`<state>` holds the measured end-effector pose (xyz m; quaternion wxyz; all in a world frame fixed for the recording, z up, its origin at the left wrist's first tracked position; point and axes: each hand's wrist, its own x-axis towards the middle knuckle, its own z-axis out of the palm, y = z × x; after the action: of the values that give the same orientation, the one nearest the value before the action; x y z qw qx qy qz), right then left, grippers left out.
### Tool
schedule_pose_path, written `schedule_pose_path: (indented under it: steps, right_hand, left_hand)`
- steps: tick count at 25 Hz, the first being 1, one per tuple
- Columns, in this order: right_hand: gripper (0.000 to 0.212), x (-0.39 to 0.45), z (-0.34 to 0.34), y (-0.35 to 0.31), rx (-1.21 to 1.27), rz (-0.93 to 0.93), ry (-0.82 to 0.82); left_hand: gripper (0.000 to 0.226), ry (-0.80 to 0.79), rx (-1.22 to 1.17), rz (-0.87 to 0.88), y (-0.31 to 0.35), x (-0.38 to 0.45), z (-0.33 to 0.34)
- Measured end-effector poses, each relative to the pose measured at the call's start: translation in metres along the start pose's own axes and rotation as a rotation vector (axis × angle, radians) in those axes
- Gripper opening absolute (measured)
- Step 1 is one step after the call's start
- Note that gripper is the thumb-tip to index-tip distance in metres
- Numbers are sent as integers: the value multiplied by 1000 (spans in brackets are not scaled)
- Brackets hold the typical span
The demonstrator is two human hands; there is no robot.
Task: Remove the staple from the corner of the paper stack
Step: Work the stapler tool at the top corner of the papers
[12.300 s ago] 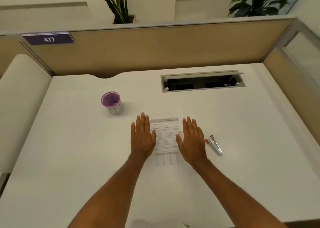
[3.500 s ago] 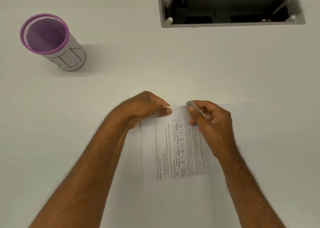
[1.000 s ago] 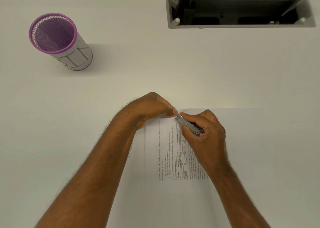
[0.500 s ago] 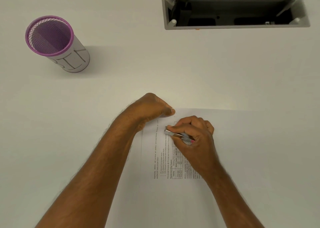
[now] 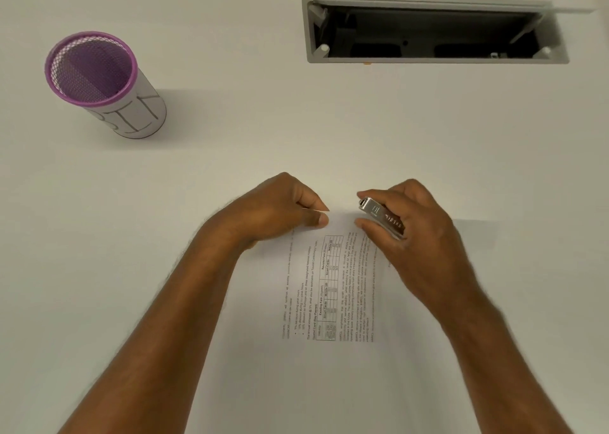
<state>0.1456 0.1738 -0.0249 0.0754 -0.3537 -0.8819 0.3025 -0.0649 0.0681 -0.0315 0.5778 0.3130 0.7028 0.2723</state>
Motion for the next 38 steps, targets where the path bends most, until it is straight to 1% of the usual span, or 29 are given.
schedule_pose_path:
  steps: [2,4,5,6,7,8,9,10,11,12,13,14,15,16,17,18,19,20,21,22,24,26,27,30,32,35,38]
  right_hand:
    - [29,10,-12,-3,-64,-4,-48]
    - [15,16,-25,-9,-30,-1,-76]
    - [14,16,-32,-12,0,3,-80]
    - [19,16,-39,-15,18,15,-79]
    - [23,15,-44,-17,25,47,-77]
    - [25,13,-51,-18,14,84,-60]
    - [25,10,-57,-19,1,121,-25]
    - [25,6,-65,-20,-6,155,35]
    - [26,1,-73,-23,-6,185,110]
    - [26,-5,-80,-29,-21,203,186]
    - [25,-12,-84,-36,-53,206,261]
    - [23,-20,-87,-48,-107,189,328]
    - [20,-29,-87,-61,-168,152,381]
    - [15,-39,-83,-75,-224,101,412]
    - [12,-49,-76,-87,-244,48,422]
    - [16,-58,-68,-99,-245,10,421]
    - [19,-68,-59,-107,-235,-22,420]
    - [17,-74,-51,-113,-226,-44,423]
    - [14,-79,-44,-115,-199,-49,415]
    - [17,-81,-38,-117,-146,-27,387]
    - [27,-83,-31,-115,30,67,315]
    - [32,-83,-20,-107,246,193,253]
    - [33,-81,-14,-100,304,237,243]
    - [28,-67,11,-73,318,310,169]
    - [25,-58,28,-59,298,302,121]
    - [20,-53,50,-48,296,251,124]
    - [20,-52,69,-40,299,227,160]
  left_hand:
    - [11,42,153,79,13,-4,-3]
    - [9,89,248,155,28,-12,-6]
    - [8,146,312,215,34,-16,-5]
    - [12,264,414,303,41,-19,-2]
    - [20,437,527,394,44,-22,4]
    - [28,653,592,487,47,-26,11]
    - [32,867,567,559,50,-32,22]
    - [29,1023,434,606,53,-38,34]
    - [22,1085,213,617,56,-44,48]
    - [15,1016,-70,573,58,-48,59]
    - [10,850,-364,489,62,-52,69]
    - [10,646,-605,423,67,-55,78]
    - [14,488,-768,399,71,-59,85]
    - [21,387,-859,404,74,-63,91]
    - [26,331,-919,418,77,-68,96]
    - [28,303,-971,436,78,-73,98]
    - [28,289,-1022,446,77,-79,99]
    - [28,270,-1068,445,73,-83,97]
    - [28,243,-1094,433,67,-84,95]
    - [28,231,-1089,402,59,-84,91]
    - [30,260,-1024,297,43,-78,84]
    - [29,344,-933,163,26,-68,81]
    - [27,392,-889,102,18,-61,81]
    - [23,494,-827,1,-7,-45,77]
    - [22,479,-832,-31,-21,-39,74]
    - [22,457,-874,-73,-35,-35,78]
    - [21,509,-881,-81,-45,-30,86]
